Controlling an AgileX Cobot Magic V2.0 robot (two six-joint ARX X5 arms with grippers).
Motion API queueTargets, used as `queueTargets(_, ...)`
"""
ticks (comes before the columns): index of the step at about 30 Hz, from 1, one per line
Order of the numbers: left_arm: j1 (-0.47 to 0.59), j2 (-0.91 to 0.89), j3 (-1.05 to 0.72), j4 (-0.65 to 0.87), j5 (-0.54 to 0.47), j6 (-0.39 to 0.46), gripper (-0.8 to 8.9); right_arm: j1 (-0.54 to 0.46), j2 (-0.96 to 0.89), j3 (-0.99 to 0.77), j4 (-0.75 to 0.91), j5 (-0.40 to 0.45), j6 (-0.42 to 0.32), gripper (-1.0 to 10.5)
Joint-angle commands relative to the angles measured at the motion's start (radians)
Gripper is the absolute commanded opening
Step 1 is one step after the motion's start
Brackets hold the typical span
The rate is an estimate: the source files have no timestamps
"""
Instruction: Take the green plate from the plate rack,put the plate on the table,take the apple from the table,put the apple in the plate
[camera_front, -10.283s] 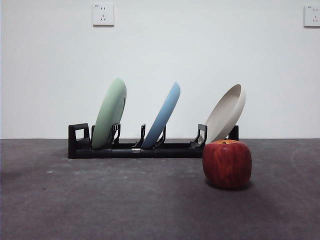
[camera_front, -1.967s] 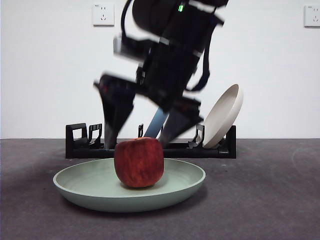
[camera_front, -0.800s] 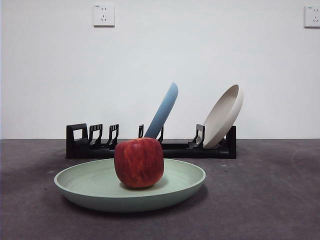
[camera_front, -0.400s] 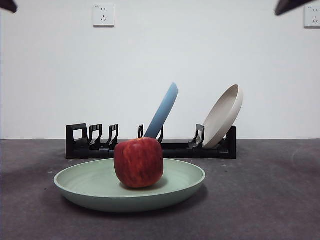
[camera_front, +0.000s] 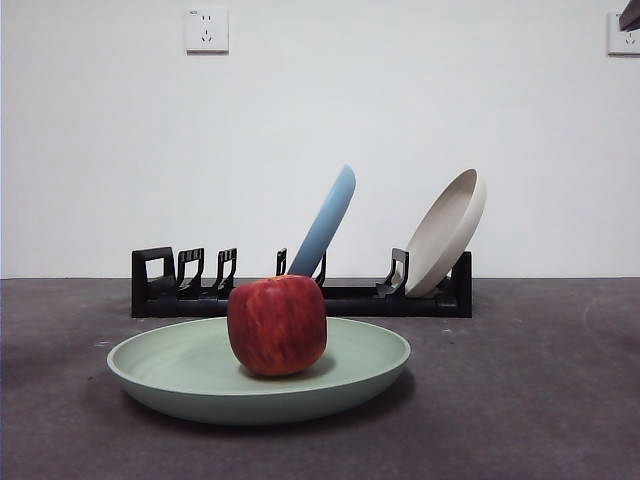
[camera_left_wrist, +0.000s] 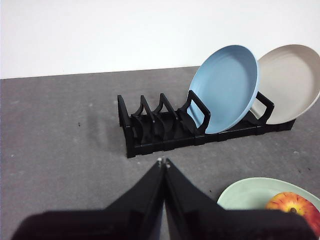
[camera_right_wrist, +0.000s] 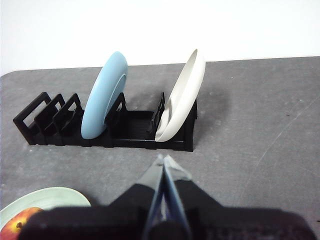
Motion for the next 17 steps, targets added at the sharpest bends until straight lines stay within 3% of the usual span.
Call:
queueTargets(1, 0.002, 0.011, -0.005, -0.014, 0.000, -0.010, -0.01, 0.000, -0.001, -0.008, 0.005, 0.002, 0.016, -0.1)
queueTargets(17, 0.010, -0.004, -0.005, -0.046, -0.001, -0.010, -0.02, 0.000, -0.001, -0.008, 0.004, 0.002, 0.016, -0.1)
